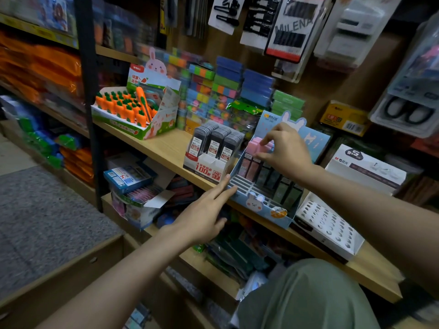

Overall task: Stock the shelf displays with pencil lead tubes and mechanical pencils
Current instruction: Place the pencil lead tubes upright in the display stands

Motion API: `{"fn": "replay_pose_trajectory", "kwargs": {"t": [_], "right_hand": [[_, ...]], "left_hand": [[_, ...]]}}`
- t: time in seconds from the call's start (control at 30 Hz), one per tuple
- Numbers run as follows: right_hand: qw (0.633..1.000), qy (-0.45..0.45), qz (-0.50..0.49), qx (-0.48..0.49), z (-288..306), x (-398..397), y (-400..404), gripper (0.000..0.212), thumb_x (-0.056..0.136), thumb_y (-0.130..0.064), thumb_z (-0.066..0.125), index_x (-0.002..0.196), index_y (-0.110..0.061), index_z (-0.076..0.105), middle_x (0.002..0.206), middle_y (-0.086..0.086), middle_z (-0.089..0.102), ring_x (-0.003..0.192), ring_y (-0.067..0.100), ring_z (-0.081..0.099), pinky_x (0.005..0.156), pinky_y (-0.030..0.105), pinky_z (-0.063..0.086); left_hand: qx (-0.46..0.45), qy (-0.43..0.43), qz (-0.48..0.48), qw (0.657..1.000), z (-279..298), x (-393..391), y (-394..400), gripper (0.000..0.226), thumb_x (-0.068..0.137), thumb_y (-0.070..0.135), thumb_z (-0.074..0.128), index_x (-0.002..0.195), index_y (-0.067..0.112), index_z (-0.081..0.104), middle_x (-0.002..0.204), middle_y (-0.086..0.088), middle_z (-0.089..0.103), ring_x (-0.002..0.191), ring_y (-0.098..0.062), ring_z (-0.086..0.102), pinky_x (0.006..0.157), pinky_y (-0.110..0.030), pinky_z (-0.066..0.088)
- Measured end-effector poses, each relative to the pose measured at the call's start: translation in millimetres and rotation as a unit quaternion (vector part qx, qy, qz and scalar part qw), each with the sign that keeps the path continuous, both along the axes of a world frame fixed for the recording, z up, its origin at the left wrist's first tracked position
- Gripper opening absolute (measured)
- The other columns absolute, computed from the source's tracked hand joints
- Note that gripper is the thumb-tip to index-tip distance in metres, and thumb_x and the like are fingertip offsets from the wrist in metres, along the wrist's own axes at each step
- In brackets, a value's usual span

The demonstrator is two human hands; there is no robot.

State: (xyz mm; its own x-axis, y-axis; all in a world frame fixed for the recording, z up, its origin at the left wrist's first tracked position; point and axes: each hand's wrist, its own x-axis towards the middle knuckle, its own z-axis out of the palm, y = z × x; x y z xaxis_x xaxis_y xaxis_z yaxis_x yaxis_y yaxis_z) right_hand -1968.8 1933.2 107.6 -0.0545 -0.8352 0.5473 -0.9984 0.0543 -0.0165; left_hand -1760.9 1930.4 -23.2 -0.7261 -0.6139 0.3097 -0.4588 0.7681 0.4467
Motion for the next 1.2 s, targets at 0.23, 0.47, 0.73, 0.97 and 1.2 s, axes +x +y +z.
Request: {"fn": "replay_pose_trajectory", "kwargs": {"t": [0.23, 0.47, 0.73, 0.97, 1.2], "right_hand": [[0.998, 0.065, 0.008, 0.005, -4, 7, 12, 0.040, 0.087, -0.040, 0.067, 0.123, -0.023, 0.067, 0.116, 0.008, 0.055, 0.109, 0.029, 0.051, 0.087, 0.042, 0.042], [0.978, -0.031, 0.208, 0.004, -34, 72, 28, 0.032, 0.089, -0.025, 0.064, 0.119, -0.014, 0.065, 0.106, 0.004, 0.057, 0.096, 0.016, 0.054, 0.082, 0.032, 0.045], [0.847, -0.104, 0.303, 0.424, -206, 193, 53, 0.018, 0.089, -0.023, 0.062, 0.097, -0.014, 0.075, 0.096, 0.006, 0.074, 0.097, 0.016, 0.066, 0.084, 0.027, 0.047], [0.769, -0.256, 0.160, 0.564, -347, 230, 83, 0.015, 0.089, -0.019, 0.065, 0.100, -0.015, 0.073, 0.104, 0.004, 0.072, 0.101, 0.019, 0.065, 0.083, 0.019, 0.045], [0.740, -0.293, 0.136, 0.590, -410, 247, 98, 0.015, 0.089, -0.012, 0.057, 0.100, -0.012, 0.067, 0.106, 0.007, 0.069, 0.096, 0.019, 0.059, 0.081, 0.021, 0.044]], "left_hand": [[0.036, -0.001, 0.001, 0.999, -1, 7, 3, 0.081, 0.094, 0.028, 0.059, 0.154, 0.037, 0.006, 0.157, 0.027, -0.016, 0.146, -0.005, 0.012, 0.107, -0.027, 0.034], [0.143, 0.095, 0.083, 0.982, -16, 50, 20, 0.050, 0.092, 0.025, 0.062, 0.139, 0.031, 0.045, 0.142, 0.009, 0.047, 0.128, -0.006, 0.044, 0.107, -0.028, 0.040], [0.399, -0.131, 0.301, 0.856, -127, 186, 74, 0.020, 0.084, 0.018, 0.061, 0.091, 0.002, 0.072, 0.089, -0.014, 0.068, 0.084, -0.014, 0.059, 0.071, -0.026, 0.042], [0.503, 0.055, 0.590, 0.629, -246, 185, 154, 0.036, 0.094, 0.017, 0.056, 0.126, 0.002, 0.052, 0.125, -0.022, 0.060, 0.115, -0.034, 0.058, 0.094, -0.035, 0.048], [0.530, -0.004, 0.662, 0.529, -285, 143, 178, 0.072, 0.093, 0.028, 0.052, 0.152, 0.022, 0.012, 0.160, -0.016, -0.001, 0.146, -0.037, 0.006, 0.117, -0.042, 0.015]]}}
